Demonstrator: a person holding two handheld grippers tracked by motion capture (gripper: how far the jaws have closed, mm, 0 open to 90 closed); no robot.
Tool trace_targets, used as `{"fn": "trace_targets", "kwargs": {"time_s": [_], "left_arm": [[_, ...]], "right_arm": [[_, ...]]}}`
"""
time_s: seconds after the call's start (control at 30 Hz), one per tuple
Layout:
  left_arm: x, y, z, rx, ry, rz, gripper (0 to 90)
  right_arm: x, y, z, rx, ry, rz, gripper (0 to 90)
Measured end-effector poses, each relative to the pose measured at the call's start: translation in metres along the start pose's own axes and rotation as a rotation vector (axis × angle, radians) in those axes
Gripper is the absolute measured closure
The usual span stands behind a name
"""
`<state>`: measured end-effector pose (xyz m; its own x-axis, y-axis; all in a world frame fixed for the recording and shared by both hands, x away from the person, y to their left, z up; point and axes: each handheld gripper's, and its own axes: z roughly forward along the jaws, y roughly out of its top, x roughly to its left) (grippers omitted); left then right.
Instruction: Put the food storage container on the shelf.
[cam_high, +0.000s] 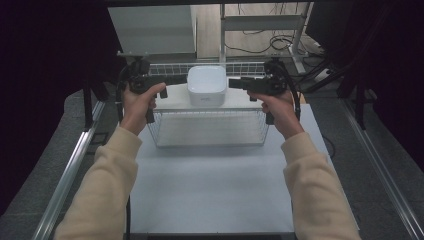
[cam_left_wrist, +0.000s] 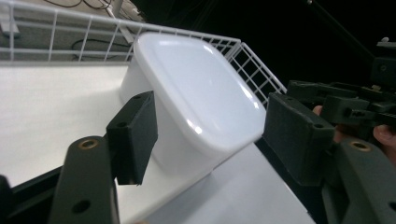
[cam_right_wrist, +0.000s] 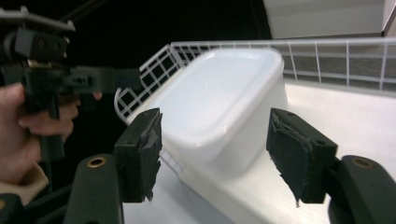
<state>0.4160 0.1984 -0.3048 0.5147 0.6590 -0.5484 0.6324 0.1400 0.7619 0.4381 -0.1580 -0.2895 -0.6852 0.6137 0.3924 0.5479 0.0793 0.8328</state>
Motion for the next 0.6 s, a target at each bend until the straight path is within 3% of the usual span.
{"fn": "trace_targets", "kwargs": {"time_s": [0.07,0.2,0.23,0.3,0.33,0.37,0.4,0.5,0.53,0.57,0.6], "left_arm": [[-0.003,-0.014,-0.011,0.007,0.021,0.037,32.4],[-0.004,-0.032,-0.025,0.001,0.026,0.065,31.0],[-0.006,-0.047,-0.035,-0.003,0.023,0.087,30.9],[-0.007,-0.054,-0.04,-0.009,0.023,0.095,30.9],[-0.007,-0.071,-0.05,-0.007,0.016,0.116,30.9],[-0.007,-0.071,-0.05,-0.007,0.016,0.116,30.9],[-0.005,-0.088,-0.059,-0.013,0.001,0.113,30.9],[0.002,-0.113,-0.073,-0.03,0.002,0.118,30.8],[0.002,-0.113,-0.073,-0.03,0.002,0.118,30.8],[0.004,-0.121,-0.075,-0.03,0.002,0.114,30.8],[0.009,-0.138,-0.078,-0.019,0.01,0.117,30.8]], "right_arm": [[0.005,-0.015,-0.012,0.004,-0.002,-0.048,33.7],[0.01,-0.034,-0.024,0.008,0.008,-0.103,32.3],[0.014,-0.048,-0.031,0.013,0.003,-0.128,31.8],[0.016,-0.056,-0.035,0.015,-0.003,-0.145,31.4],[0.02,-0.071,-0.044,0.01,-0.017,-0.174,31.1],[0.02,-0.071,-0.044,0.01,-0.017,-0.174,31.1],[0.023,-0.087,-0.053,0.004,-0.034,-0.189,30.8],[0.022,-0.11,-0.065,-0.019,-0.032,-0.178,30.7],[0.021,-0.117,-0.068,-0.026,-0.036,-0.179,30.7],[0.021,-0.117,-0.068,-0.026,-0.036,-0.179,30.7],[0.018,-0.133,-0.074,-0.025,-0.057,-0.176,30.7]]}}
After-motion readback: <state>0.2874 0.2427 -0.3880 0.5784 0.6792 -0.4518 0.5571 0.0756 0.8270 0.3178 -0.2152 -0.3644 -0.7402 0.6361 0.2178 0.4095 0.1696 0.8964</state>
